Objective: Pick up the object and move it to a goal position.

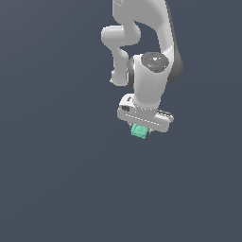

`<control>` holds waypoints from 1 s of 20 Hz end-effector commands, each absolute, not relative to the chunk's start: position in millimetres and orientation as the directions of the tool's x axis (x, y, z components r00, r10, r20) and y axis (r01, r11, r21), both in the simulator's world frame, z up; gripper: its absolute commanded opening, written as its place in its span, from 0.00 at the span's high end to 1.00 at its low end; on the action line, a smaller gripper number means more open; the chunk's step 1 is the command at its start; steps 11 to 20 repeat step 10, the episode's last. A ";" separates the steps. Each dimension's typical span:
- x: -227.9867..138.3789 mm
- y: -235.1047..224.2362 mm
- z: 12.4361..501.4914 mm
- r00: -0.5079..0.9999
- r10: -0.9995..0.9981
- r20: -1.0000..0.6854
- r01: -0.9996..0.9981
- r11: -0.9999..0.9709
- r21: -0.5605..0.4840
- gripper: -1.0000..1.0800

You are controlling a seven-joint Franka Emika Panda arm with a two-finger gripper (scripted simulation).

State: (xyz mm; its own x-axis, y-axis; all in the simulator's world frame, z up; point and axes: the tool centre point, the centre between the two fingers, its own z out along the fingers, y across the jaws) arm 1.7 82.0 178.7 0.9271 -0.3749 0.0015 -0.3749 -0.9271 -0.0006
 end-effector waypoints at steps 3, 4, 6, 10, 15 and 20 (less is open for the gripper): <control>8.1 83.5 194.3 0.927 -0.375 0.000 -0.375 -0.927 0.000 1.00; 9.0 83.7 196.2 0.927 -0.375 0.000 -0.375 -0.927 0.000 1.00; 10.2 84.0 198.3 0.927 -0.375 0.000 -0.375 -0.927 0.000 1.00; 10.7 84.0 197.4 0.927 -0.375 0.000 -0.375 -0.927 0.000 1.00; 10.7 84.0 197.4 0.927 -0.375 0.000 -0.375 -0.927 0.000 1.00; 10.7 84.0 197.4 0.927 -0.375 0.000 -0.375 -0.927 0.000 1.00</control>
